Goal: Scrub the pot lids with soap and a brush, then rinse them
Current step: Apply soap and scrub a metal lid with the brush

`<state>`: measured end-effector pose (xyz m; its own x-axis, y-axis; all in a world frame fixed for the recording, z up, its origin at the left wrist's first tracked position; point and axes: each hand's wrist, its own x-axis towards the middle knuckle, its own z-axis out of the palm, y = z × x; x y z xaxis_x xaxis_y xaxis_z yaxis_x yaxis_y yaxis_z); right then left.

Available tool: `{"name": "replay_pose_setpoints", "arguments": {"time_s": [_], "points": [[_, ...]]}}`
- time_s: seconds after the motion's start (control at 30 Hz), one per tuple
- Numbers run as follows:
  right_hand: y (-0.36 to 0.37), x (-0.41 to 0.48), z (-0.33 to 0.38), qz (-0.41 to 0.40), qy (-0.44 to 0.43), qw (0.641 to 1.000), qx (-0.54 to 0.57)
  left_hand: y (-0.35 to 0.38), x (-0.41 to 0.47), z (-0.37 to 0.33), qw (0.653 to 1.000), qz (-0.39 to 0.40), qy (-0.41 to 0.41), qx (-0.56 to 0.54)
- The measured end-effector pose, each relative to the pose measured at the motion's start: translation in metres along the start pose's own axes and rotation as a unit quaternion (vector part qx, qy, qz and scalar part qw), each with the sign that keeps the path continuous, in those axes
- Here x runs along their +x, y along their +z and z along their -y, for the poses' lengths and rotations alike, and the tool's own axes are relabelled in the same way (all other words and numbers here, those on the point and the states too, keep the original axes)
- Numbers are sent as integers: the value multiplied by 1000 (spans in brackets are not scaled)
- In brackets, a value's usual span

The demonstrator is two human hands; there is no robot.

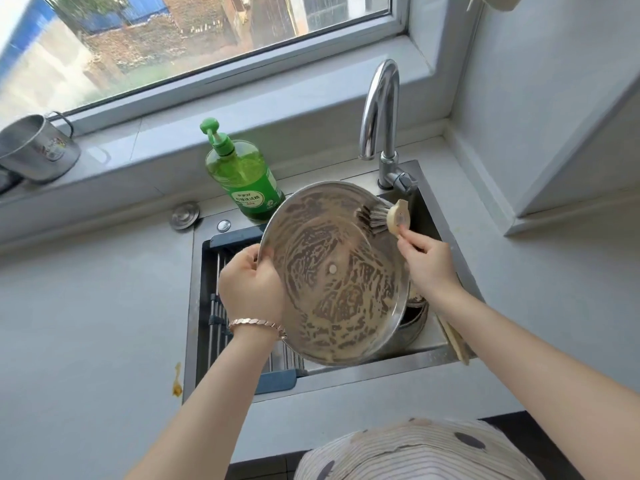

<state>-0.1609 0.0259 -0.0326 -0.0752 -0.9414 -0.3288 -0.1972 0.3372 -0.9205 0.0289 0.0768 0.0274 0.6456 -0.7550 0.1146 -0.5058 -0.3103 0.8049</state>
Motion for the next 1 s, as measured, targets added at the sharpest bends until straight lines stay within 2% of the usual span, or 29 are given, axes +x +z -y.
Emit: {"name": "replay_pose_setpoints", "arguments": {"time_s": [0.1, 0.2, 0.27, 0.4, 0.47, 0.57, 0.7, 0.8, 1.0], "points": [[-1, -9, -14, 5, 72, 997, 30, 2, 4, -1, 996, -72, -31, -47], [6, -25, -29, 47, 135, 988, 53, 2, 9, 2, 987, -126, -57, -85], [14, -32, -32, 74, 158, 983, 65, 2, 11, 4, 988, -126, -51, -79], [11, -12, -17, 37, 145, 987, 63, 3, 10, 6, 994, -94, -3, -47], [5, -2, -12, 33, 133, 988, 78, 4, 13, 11, 995, -92, -11, -25], [-5, 2, -16, 43, 124, 986, 104, 6, 23, 29, 991, -92, -101, -6], [-28, 1, -36, 22, 130, 989, 73, 13, 37, 46, 973, -101, -208, 18], [-43, 1, -47, 7, 144, 988, 55, 31, 40, 42, 976, -54, -207, 37], [-67, 11, -40, -4, 134, 989, 56, 106, 46, 13, 976, 136, -138, 100]]}}
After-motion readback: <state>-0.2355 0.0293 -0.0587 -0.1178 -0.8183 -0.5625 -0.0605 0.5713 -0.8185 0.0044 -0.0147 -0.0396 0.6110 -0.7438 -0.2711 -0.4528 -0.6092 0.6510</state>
